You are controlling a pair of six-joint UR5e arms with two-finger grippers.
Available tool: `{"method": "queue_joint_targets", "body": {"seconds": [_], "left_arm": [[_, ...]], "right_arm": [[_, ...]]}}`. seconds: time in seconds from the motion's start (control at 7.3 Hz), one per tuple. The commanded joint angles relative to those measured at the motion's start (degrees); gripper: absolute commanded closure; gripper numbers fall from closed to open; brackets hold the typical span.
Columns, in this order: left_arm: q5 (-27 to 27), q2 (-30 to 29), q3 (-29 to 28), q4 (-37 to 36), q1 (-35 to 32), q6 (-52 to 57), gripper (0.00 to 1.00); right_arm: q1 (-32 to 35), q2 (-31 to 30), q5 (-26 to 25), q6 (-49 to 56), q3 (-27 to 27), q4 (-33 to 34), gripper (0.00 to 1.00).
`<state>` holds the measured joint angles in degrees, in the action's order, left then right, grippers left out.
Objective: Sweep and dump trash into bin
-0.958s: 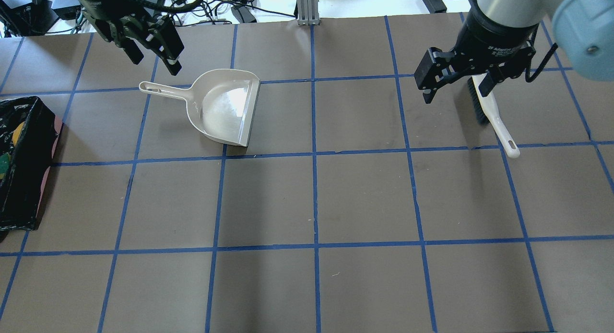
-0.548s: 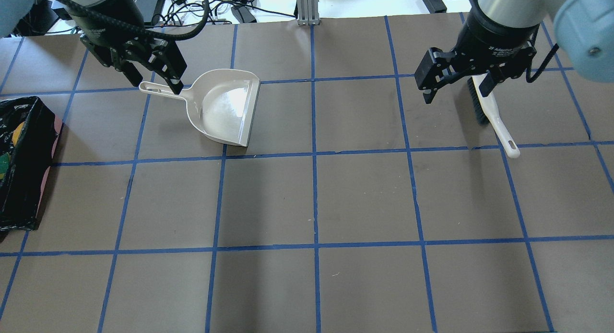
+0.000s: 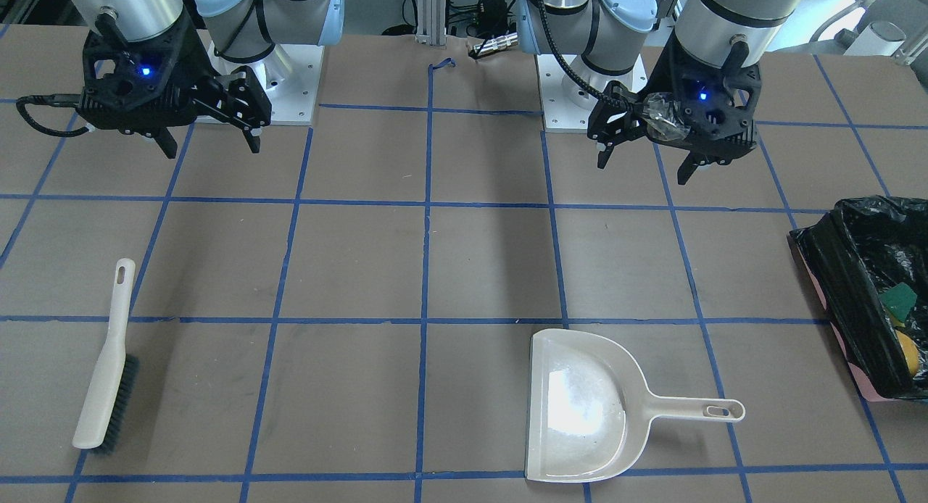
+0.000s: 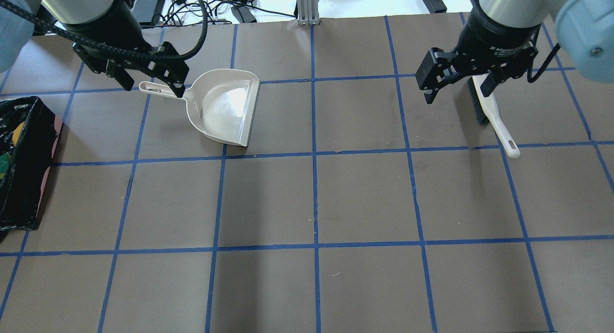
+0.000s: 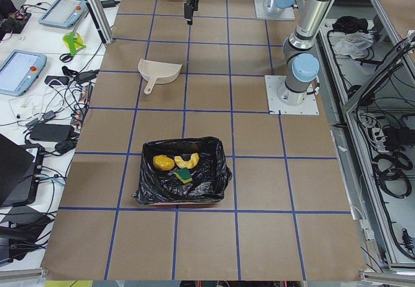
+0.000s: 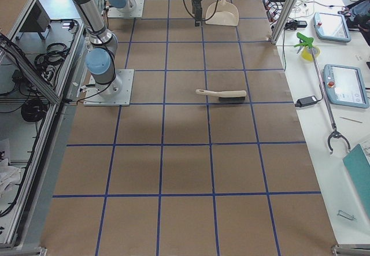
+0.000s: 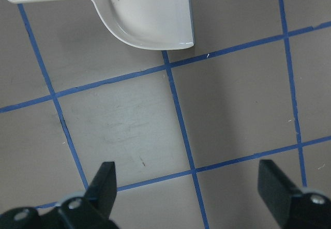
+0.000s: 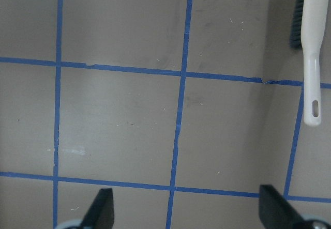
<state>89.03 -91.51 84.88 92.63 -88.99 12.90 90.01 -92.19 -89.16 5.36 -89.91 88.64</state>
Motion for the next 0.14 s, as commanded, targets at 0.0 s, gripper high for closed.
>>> {"method": "queue_joint_targets", "body": {"seconds": [0.0], "left_arm": [[-0.1,0.0,0.0,-0.3,0.0,-3.0,0.00]], "right_arm": [[-0.1,-0.1,-0.4,0.0,-0.1,-1.0,0.00]]}}
